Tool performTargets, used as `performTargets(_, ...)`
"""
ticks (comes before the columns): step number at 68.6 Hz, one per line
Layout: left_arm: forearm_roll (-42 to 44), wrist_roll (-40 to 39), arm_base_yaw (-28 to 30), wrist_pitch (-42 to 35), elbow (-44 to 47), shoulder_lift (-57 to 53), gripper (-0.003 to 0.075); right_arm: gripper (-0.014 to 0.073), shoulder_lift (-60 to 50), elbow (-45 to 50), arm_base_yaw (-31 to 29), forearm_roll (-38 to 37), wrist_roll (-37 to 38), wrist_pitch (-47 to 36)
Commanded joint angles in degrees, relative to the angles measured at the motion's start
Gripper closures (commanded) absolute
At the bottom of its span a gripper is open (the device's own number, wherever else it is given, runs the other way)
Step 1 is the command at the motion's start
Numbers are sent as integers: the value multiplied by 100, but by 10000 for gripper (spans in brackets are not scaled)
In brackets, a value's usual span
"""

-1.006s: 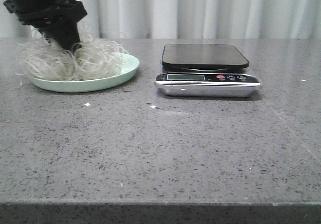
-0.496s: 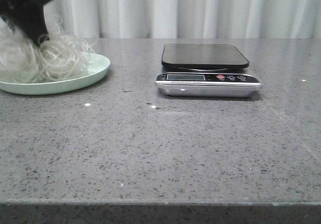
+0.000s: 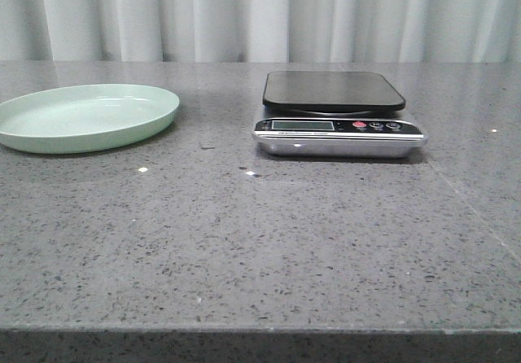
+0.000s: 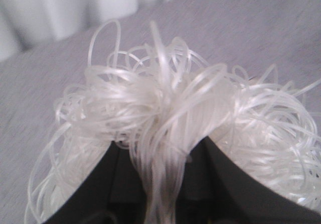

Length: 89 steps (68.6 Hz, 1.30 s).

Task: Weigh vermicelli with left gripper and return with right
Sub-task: 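Lift the vermicelli bundle off the plate with the left gripper, then carry the vermicelli over the scale and lower it onto the platform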

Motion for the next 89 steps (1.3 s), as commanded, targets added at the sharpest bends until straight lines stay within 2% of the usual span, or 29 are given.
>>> performTargets(1,-310,-54,-484,-896,-230,-147,584,442,-92,-51,-30,-12,-26,-419)
performTargets(13,-299,-6,-1367,-1754,-230,347,584,442,-92,-51,-30,-12,-26,-419)
performTargets(24,-163,87,-1731,-2310,-230,966,584,442,-92,-51,-30,5,-26,-408)
performTargets(46,-231,87,-1773,-2466,-230,1847,584,442,-92,-51,-30,11,-26,-301)
performTargets(89,-232,87,-1974,-2462,-230,2164,584,442,-92,-51,-30,10,-26,-296)
